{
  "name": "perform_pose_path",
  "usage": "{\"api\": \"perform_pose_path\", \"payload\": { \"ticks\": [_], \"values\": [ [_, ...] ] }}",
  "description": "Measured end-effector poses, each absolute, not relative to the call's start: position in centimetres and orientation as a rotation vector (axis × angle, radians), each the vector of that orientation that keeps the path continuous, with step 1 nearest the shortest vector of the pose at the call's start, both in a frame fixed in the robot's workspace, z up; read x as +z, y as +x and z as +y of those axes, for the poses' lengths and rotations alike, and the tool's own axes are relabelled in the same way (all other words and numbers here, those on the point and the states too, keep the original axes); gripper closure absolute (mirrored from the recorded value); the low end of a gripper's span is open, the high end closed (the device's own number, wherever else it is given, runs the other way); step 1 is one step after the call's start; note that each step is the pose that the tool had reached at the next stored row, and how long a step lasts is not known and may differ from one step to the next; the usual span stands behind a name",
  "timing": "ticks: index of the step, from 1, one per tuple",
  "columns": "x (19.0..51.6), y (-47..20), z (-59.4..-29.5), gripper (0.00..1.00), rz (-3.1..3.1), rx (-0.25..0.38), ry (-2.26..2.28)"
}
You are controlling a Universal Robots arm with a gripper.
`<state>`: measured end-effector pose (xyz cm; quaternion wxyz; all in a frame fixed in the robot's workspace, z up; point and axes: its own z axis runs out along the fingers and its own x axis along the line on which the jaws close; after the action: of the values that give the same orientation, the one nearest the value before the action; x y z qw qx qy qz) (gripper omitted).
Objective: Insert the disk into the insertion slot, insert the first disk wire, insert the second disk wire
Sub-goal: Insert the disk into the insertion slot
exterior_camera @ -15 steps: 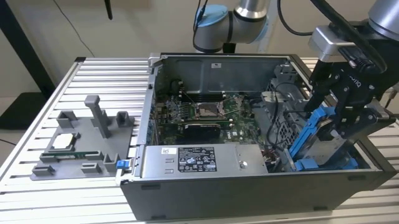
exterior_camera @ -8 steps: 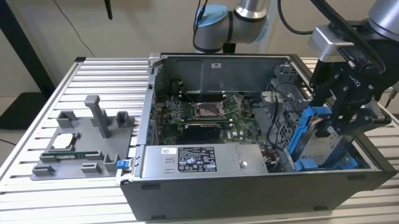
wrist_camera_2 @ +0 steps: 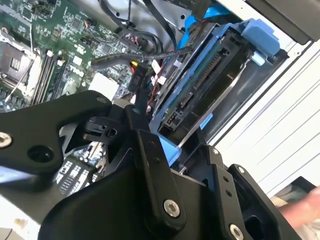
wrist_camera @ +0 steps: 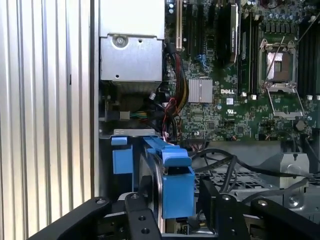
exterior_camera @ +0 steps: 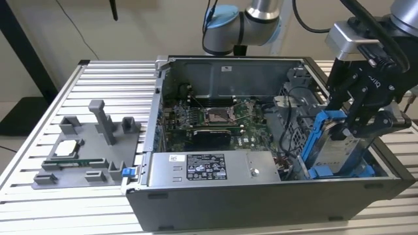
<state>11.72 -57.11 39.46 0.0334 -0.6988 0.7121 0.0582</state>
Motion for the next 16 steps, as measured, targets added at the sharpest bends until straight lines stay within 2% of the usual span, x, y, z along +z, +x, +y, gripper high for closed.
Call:
{"api": "perform_pose_path", "payload": {
  "ticks": [4,5,16],
  "values": [
    [39.6,11.7,-57.1,1.0,2.19,0.183,-2.149],
    [39.7,11.7,-57.1,0.0,2.189,0.183,-2.149],
    [41.3,11.7,-57.1,0.0,2.178,0.186,-2.14]
  ]
}}
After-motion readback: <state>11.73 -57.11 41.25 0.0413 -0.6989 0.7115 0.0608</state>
